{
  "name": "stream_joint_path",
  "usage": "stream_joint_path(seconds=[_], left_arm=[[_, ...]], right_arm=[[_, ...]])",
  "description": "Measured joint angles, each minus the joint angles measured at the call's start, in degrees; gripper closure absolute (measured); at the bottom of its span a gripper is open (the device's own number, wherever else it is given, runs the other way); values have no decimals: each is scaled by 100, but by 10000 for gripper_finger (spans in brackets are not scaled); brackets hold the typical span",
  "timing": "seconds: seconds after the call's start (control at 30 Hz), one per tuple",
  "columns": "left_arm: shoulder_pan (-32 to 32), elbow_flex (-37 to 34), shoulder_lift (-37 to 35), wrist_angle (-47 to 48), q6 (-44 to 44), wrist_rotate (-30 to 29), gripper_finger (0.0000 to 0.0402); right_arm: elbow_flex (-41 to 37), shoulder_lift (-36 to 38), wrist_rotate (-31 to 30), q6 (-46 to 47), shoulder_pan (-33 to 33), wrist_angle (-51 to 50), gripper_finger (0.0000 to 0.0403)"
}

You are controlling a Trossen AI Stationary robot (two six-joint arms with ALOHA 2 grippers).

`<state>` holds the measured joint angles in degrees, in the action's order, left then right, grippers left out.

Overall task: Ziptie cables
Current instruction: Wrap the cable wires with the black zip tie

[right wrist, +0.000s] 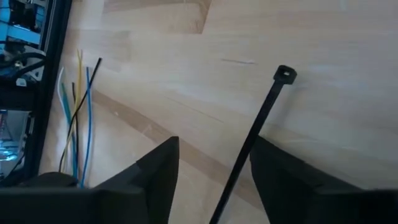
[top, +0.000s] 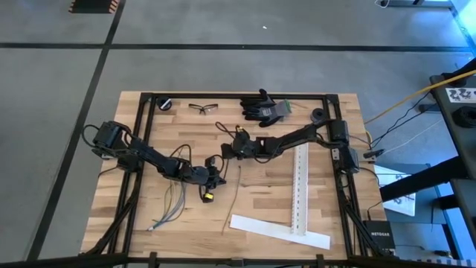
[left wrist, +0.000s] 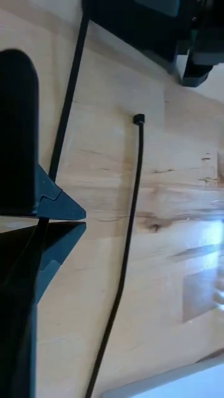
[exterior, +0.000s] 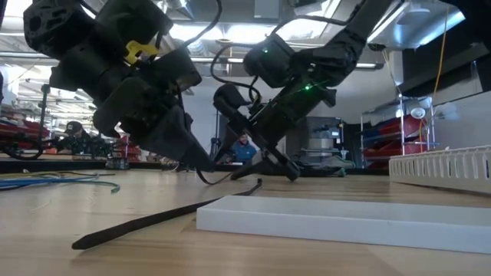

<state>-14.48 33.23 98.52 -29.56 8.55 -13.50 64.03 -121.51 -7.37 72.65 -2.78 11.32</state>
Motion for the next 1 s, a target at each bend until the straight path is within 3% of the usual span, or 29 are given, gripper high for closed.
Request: stream_joint_path(seconds=[0.13, 0.3, 0.37, 0.6, 0.83, 1.0], left_arm=[[2, 0, 0, 33, -2, 0, 402], [0, 0, 0, 77, -2, 0, 402], [-1, 0, 0, 70, -2, 2, 402], [-15, 0, -117, 93, 208, 10, 402], [-32, 0, -1015, 685, 737, 349, 402], [-55, 0, -1600, 1069, 753, 348, 402]], right_arm=[[0, -9, -193, -283, 25, -43, 259], [-10, -25, -460, -856, 149, -126, 366], [-20, -36, -617, -1177, 214, -41, 392], [-45, 75, -1045, -2963, 356, 290, 400], [-37, 427, -1326, -4472, 549, 367, 402], [-37, 427, -1373, -5369, 794, 1073, 402]])
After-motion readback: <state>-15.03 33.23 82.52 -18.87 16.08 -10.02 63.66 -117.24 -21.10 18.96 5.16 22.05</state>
